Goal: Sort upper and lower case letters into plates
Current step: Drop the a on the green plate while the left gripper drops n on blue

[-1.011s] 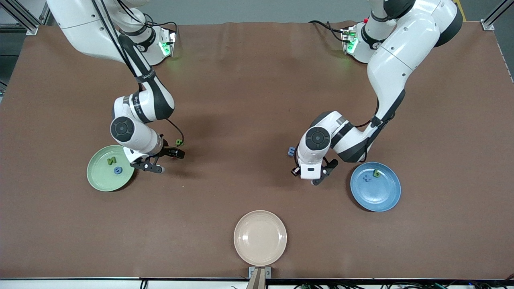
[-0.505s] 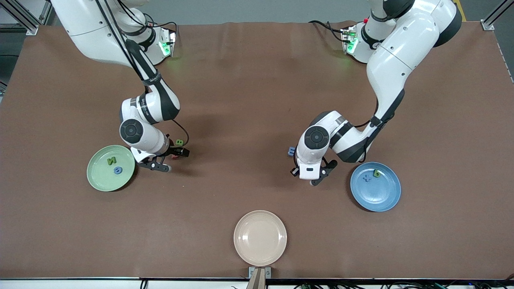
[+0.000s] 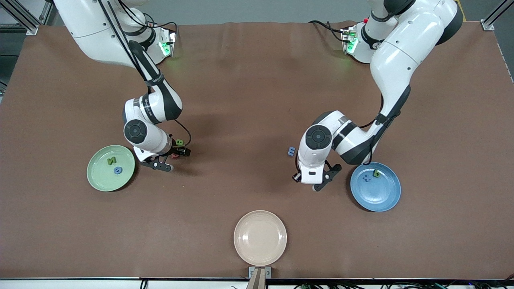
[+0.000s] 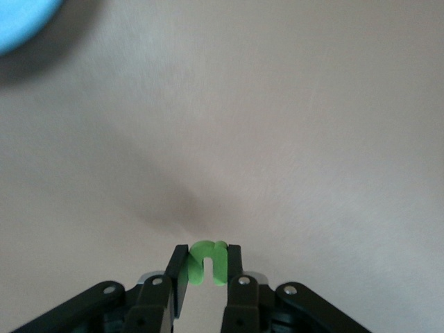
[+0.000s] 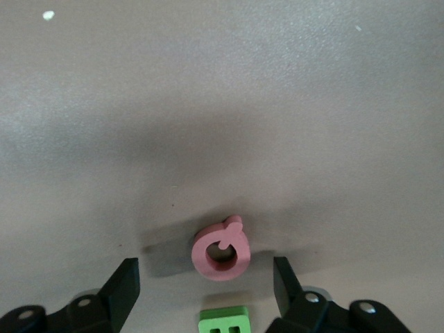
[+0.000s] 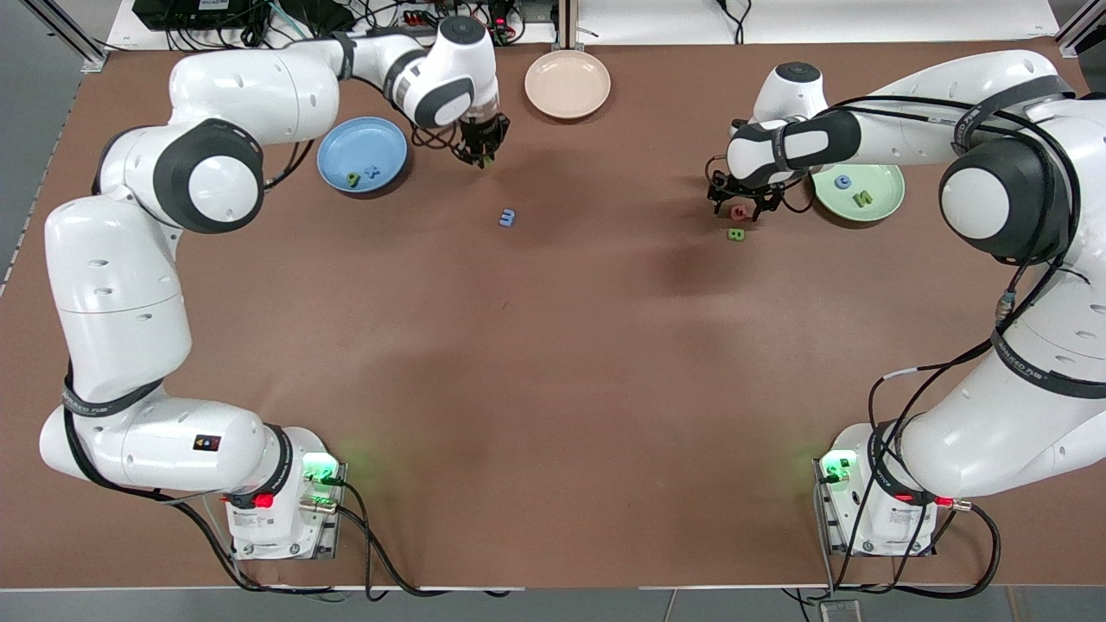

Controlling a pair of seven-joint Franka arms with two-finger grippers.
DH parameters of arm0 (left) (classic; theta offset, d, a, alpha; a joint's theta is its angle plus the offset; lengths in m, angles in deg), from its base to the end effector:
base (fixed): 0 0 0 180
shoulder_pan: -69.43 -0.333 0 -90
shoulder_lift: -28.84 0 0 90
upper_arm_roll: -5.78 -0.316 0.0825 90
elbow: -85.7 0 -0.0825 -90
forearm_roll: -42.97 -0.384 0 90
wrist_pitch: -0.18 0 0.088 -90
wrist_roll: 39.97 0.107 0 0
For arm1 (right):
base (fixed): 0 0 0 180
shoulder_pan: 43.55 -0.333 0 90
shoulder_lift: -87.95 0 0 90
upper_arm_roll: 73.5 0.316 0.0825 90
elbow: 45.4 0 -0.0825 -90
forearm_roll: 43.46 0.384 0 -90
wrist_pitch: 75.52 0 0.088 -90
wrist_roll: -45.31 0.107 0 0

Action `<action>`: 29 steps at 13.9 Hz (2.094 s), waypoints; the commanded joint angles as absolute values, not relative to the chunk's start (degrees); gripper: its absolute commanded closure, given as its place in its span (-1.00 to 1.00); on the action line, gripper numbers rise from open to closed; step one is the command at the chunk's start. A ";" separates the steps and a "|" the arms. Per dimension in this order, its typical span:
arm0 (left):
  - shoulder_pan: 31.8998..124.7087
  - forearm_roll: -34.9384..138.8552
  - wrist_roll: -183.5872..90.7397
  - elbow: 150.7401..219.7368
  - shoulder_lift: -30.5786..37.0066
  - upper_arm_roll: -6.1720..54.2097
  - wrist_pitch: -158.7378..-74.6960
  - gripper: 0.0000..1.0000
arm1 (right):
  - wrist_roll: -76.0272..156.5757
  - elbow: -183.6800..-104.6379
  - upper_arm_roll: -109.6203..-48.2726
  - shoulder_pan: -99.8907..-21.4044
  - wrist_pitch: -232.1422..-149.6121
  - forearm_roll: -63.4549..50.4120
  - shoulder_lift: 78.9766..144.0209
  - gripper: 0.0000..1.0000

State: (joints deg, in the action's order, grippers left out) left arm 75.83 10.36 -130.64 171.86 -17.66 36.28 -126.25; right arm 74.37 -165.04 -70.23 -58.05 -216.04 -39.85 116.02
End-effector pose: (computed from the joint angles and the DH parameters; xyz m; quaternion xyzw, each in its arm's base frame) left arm 0.6173 -0.3579 0.2322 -0.9311 -0.3624 -0.0418 0.0063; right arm 0.5431 0.1745 0.1757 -0.9895 0.1260 0.0702 0.0046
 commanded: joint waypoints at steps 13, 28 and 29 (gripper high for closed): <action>60.91 10.53 -97.73 169.99 -14.23 37.51 -115.13 1.00 | 75.28 -165.11 -70.33 -57.79 -217.11 -39.85 116.51 0.60; 59.85 10.71 -98.15 170.08 -16.87 32.68 -114.95 -1.00 | 30.74 -159.48 -72.09 -39.69 -207.53 -47.32 112.73 0.62; 60.11 10.71 -98.85 169.99 -16.61 32.76 -114.95 -1.00 | 27.32 -159.48 -72.09 -38.90 -207.62 -47.32 112.82 0.62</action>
State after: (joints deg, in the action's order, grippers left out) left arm 59.75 10.40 -97.50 170.19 -17.12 32.43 -115.55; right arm 32.24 -158.54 -73.22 -40.28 -207.46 -46.88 113.61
